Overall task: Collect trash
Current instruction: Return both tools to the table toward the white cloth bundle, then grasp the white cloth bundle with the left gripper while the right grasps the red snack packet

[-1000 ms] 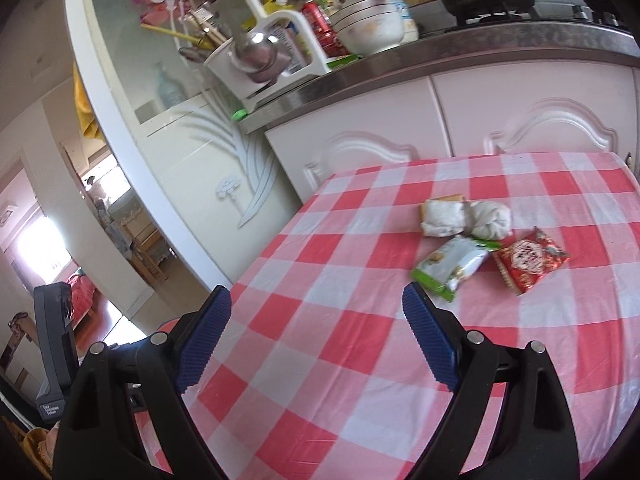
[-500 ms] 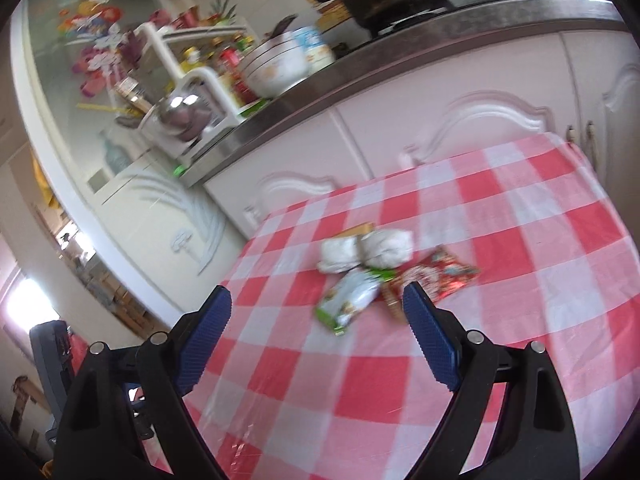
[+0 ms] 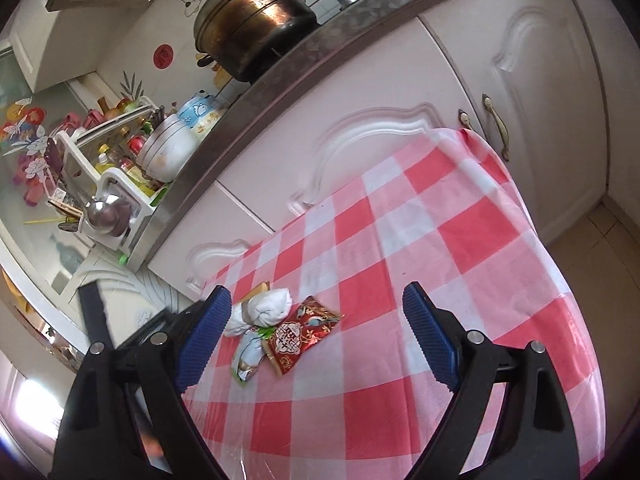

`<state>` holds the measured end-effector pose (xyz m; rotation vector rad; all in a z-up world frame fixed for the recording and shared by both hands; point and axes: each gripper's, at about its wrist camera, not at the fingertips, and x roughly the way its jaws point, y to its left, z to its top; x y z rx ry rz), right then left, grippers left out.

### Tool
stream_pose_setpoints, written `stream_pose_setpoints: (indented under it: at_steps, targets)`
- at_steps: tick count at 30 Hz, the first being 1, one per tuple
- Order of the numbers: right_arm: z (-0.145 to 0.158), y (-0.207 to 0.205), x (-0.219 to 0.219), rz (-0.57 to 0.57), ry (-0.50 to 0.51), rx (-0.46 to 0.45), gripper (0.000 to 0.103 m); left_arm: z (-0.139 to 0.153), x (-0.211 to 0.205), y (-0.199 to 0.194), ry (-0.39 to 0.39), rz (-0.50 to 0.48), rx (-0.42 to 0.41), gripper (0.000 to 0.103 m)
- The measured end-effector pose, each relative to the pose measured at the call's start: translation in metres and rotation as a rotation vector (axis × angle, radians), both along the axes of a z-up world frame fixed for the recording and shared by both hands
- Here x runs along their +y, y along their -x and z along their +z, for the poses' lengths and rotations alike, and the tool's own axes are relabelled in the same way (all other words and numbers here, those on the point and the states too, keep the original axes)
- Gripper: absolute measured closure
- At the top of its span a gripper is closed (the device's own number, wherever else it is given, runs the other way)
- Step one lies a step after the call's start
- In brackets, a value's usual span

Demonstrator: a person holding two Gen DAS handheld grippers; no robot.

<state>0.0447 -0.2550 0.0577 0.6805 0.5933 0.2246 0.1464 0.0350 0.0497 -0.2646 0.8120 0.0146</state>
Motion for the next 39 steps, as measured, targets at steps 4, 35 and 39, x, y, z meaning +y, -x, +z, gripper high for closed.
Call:
stream_pose_setpoints:
  at_steps: [4, 35, 39]
  targets:
    - [-0.001, 0.0, 0.002, 0.014, 0.007, -0.002, 0.015, -0.009, 0.002, -0.042, -0.01, 0.084, 0.045, 0.011]
    - [-0.021, -0.013, 0.01, 0.037, 0.062, 0.106, 0.015, -0.046, -0.043, -0.016, -0.179, -0.135, 0.221, 0.011]
    - [-0.021, -0.013, 0.01, 0.041, 0.083, 0.112, 0.015, -0.046, -0.056, 0.009, -0.184, -0.198, 0.222, 0.011]
